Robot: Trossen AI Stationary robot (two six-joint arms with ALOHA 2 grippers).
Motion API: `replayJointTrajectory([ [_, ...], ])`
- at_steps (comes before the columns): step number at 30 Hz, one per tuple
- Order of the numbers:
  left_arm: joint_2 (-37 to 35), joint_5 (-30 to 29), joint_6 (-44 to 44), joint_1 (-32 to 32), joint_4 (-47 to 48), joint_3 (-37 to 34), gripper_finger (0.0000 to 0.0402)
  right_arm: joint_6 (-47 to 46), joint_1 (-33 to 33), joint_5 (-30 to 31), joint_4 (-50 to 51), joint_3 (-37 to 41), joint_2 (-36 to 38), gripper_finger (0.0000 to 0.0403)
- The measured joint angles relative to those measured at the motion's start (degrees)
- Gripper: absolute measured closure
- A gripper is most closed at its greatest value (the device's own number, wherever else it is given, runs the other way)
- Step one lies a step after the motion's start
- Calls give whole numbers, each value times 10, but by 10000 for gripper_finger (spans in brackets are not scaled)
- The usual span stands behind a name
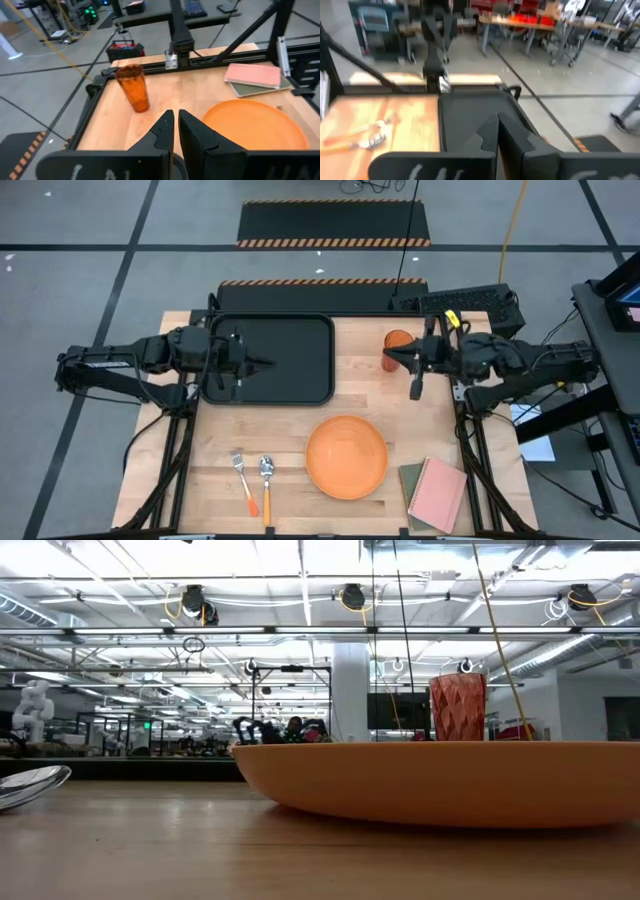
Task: Pick and place plate/cup/fork/spoon on tray
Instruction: Put the orange cup on the black serving tray
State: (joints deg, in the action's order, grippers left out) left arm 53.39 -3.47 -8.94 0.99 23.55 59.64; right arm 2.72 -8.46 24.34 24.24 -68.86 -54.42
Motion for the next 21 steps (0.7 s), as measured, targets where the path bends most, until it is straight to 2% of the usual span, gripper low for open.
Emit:
replayJointTrajectory([
  [4, 0, -2, -13, 0, 0, 0, 371, -14, 11, -1, 61, -53, -43, 403],
  [9, 0, -2, -14, 0, 6, 0, 371, -52, 24, -1, 110, -53, -75, 403],
  [15, 7, -2, -14, 0, 9, 0, 371, -106, 32, 1, 120, -7, -98, 403],
  [21, 15, -2, -13, 0, 12, -1, 371, -123, 32, 45, 102, 63, -102, 403],
])
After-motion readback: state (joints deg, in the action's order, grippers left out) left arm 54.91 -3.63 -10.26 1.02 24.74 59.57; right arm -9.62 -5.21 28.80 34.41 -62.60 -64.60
